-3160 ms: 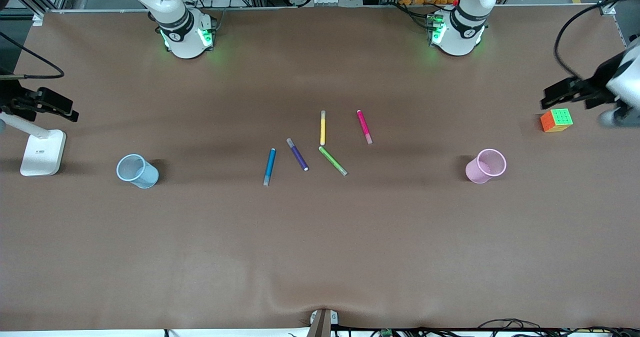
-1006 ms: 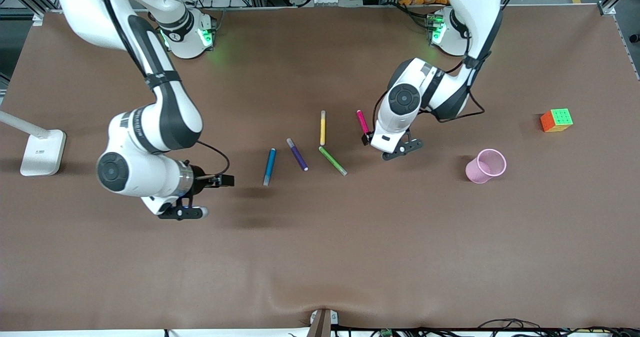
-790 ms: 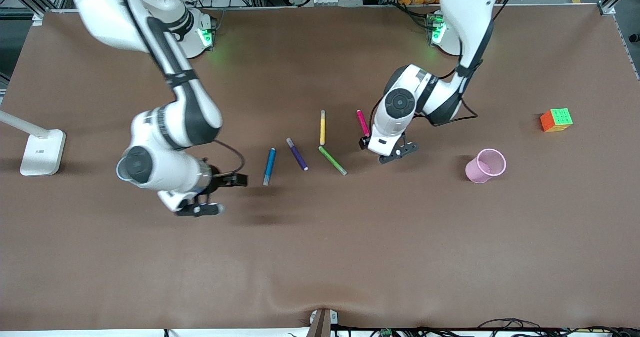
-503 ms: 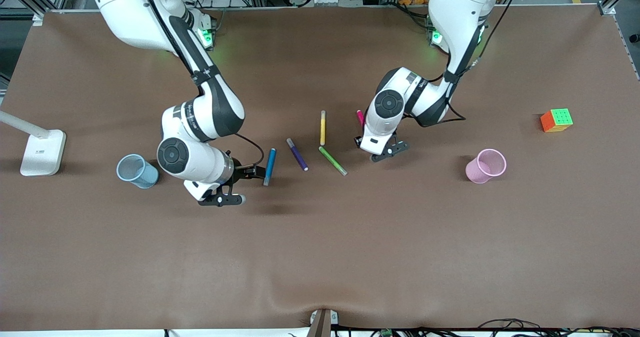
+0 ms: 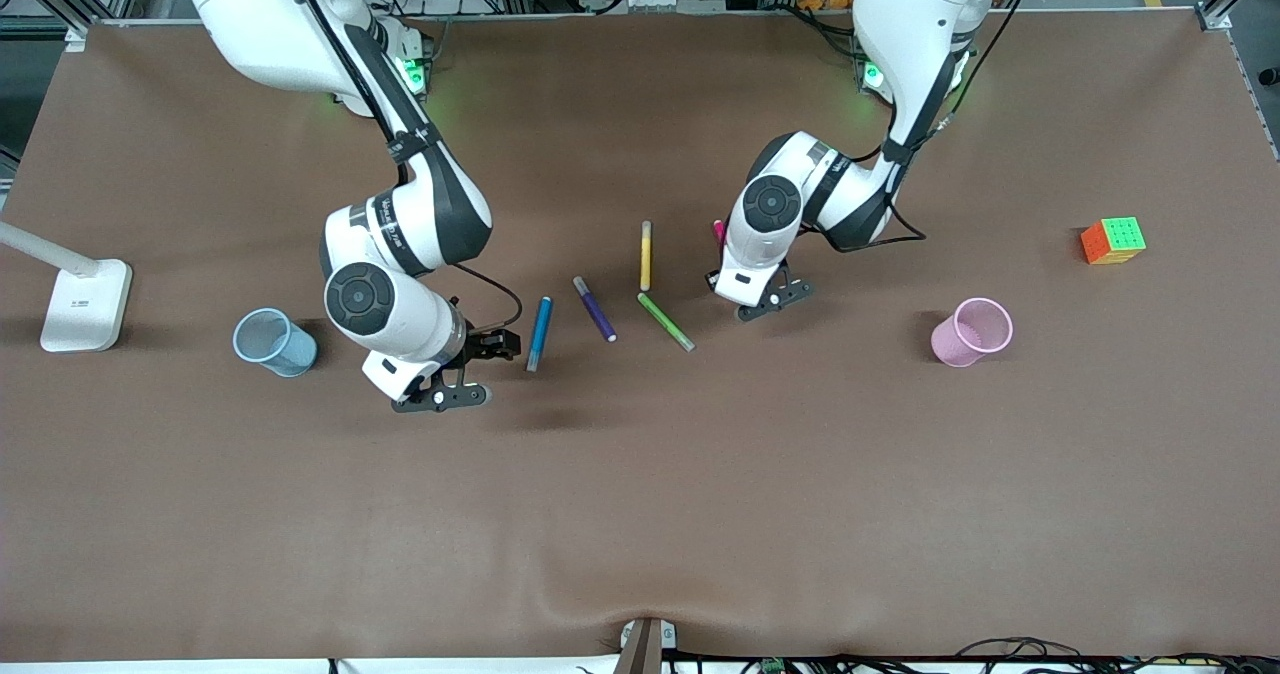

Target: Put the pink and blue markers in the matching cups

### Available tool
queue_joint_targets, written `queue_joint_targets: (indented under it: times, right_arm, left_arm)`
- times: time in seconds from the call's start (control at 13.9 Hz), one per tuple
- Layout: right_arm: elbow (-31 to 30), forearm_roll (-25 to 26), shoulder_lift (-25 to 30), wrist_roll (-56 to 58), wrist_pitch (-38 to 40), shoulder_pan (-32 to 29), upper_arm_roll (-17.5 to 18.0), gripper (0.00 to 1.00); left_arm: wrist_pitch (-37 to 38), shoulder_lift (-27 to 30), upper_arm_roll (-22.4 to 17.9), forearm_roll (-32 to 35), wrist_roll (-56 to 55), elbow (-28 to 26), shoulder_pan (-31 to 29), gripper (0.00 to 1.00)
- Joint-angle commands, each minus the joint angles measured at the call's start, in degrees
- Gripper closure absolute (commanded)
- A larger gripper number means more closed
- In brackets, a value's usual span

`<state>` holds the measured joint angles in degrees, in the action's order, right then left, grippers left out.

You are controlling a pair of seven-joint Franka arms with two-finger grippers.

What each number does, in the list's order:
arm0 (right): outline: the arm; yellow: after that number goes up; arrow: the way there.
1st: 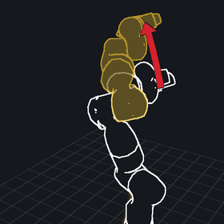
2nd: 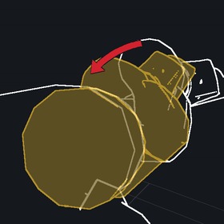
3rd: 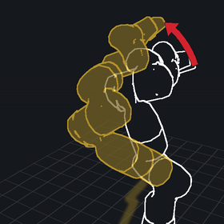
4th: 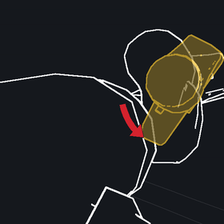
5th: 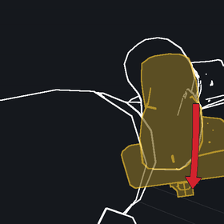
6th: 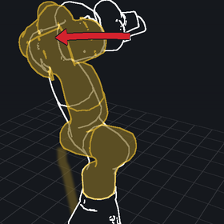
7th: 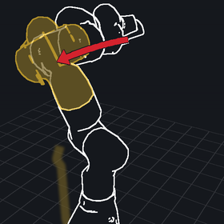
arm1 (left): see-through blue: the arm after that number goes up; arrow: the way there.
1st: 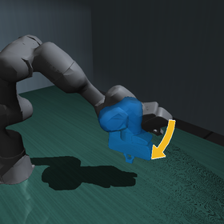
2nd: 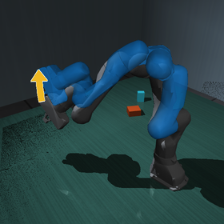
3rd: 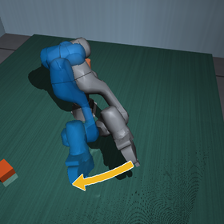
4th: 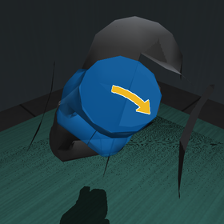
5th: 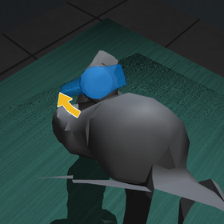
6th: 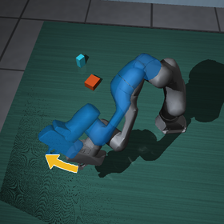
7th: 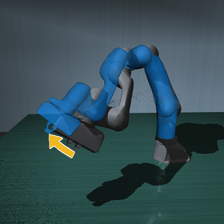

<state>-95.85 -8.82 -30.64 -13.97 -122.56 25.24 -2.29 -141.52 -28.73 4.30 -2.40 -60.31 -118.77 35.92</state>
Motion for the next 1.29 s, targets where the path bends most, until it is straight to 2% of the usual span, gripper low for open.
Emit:
queue_joint_targets:
  times: [0.0,0.36,0.5,0.79,1.22]
  right_arm:
    - [-1.71,1.0,1.29,-4.99,-1.27,1.21,-0.34,0.0]
    - [-1.53,1.96,0.5,-15.46,-2.15,4.11,-0.43,0.0]
    - [-1.54,2.23,0.32,-14.95,-3.03,4.56,-0.34,0.0]
    - [-1.27,1.88,-3.44,-5.38,-6.28,3.42,-0.25,0.0]
    - [-1.18,1.44,-6.35,-11.32,-8.39,5.43,-0.17,0.0]
  left_arm:
    - [0.63,0.34,-0.26,1.17,-3.31,-0.14,0.64,1.0]
    - [0.72,2.45,-1.66,2.83,-3.23,1.35,-0.24,1.0]
    - [2.91,4.29,-5.6,7.91,-3.15,3.28,-0.24,1.0]
    - [4.94,7.28,-9.83,18.9,-4.55,4.43,-0.76,1.0]
    - [5.12,13.95,-9.75,32.09,-3.77,2.59,-6.03,1.0]
